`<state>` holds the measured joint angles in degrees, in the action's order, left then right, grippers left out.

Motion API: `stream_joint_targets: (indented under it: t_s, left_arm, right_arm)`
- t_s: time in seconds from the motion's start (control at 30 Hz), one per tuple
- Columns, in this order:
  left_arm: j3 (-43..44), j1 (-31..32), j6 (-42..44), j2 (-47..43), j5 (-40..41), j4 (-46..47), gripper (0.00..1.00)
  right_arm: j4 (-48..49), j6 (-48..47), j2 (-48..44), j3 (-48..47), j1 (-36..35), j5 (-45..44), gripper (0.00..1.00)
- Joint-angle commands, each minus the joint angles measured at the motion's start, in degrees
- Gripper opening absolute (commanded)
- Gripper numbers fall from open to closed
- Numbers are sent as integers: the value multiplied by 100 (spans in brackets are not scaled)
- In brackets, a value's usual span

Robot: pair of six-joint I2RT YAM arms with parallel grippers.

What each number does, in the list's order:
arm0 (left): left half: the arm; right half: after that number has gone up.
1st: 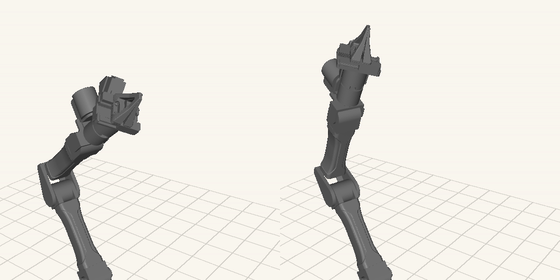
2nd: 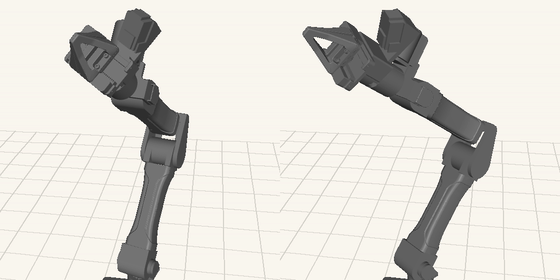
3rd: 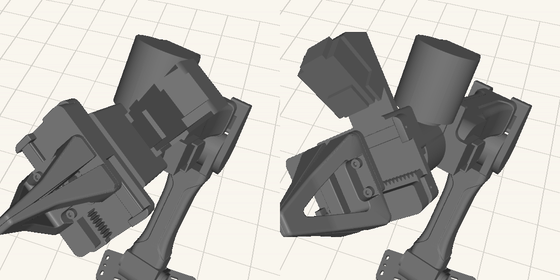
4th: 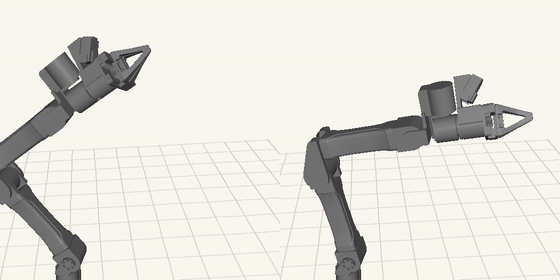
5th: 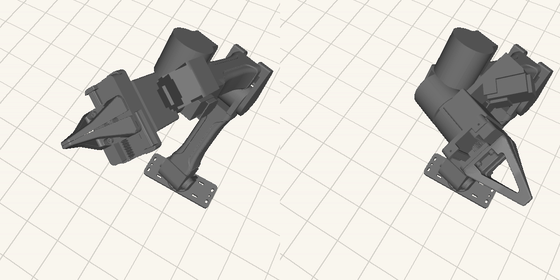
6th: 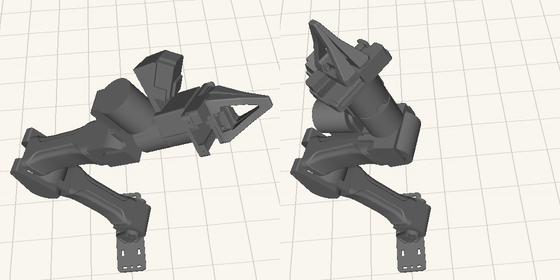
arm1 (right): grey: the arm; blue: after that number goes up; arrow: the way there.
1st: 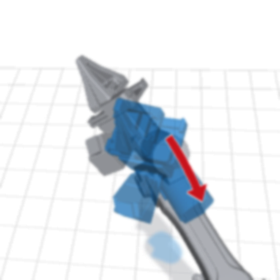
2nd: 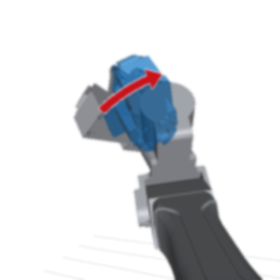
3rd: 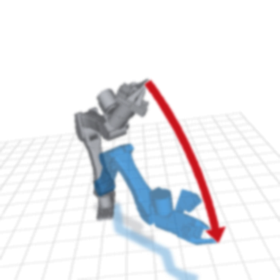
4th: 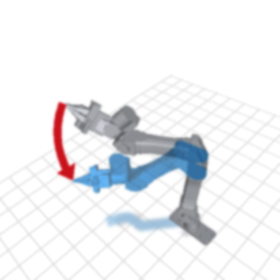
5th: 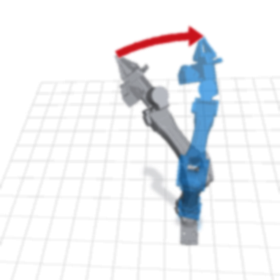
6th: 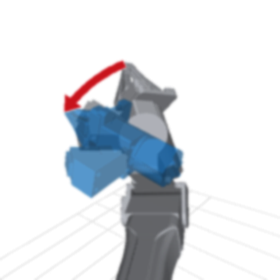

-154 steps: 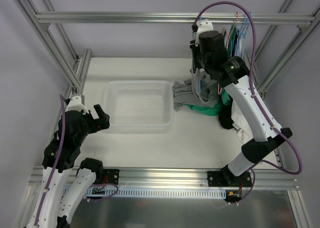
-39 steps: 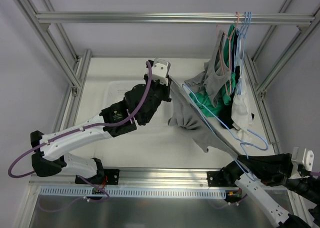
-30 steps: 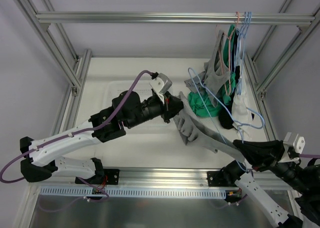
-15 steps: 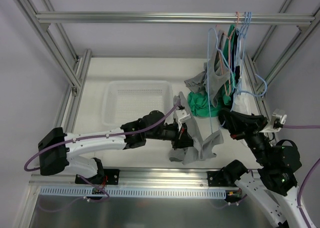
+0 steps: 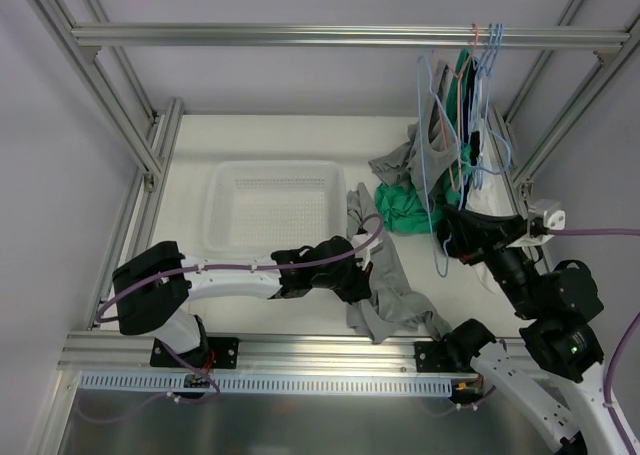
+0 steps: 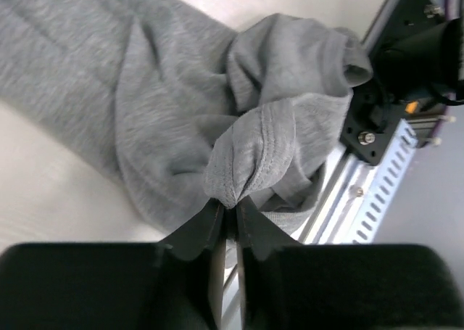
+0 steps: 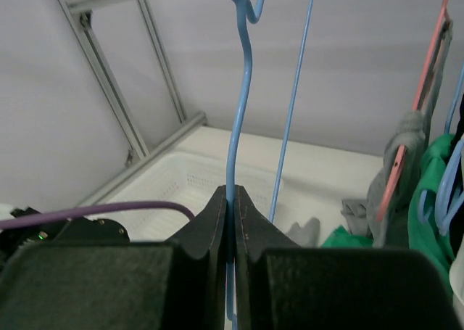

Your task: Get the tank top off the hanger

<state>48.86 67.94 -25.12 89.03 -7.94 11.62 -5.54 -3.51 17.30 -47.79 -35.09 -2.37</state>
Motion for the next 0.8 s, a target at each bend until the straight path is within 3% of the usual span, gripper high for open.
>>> stream_joint_targets:
  t_s: [0.0,0.07,0.1,0.17,0.27,0.43,0.6,0.77]
  left_arm:
    - [194,52,-10,-246,635,-449,9]
    - [255,52,7,-439,759,-765,20]
    - [290,52,16,-535,1012,-853,42]
    - [334,52,43,-868,1268,-1135,96]
    - [492,52,113,-1370,1944,-1713,99]
    - [1046,44,-53,-2116,3374,-2847,99]
    - [1354,44,-98,-2697,4160,-3963,99]
    - [1205,35,-177,-3462,4442,-4510,99]
  right_arm:
    - [-1008,-440,141,-353,-24,157,0]
    - [-1965,-327,361,-905,-15,141,0]
    - [-2525,-300,588,-1090,-24,158,0]
    - [-2811,-134,713,-1408,-15,176,0]
    - [-2856,16,775,-1391,-15,290,1]
    - [-2830,122,1387,-1584,-15,-395,0]
    - [-2584,-70,2364,-2409,-24,-589,0]
    - [-2584,-291,3794,-3525,-15,-966,0]
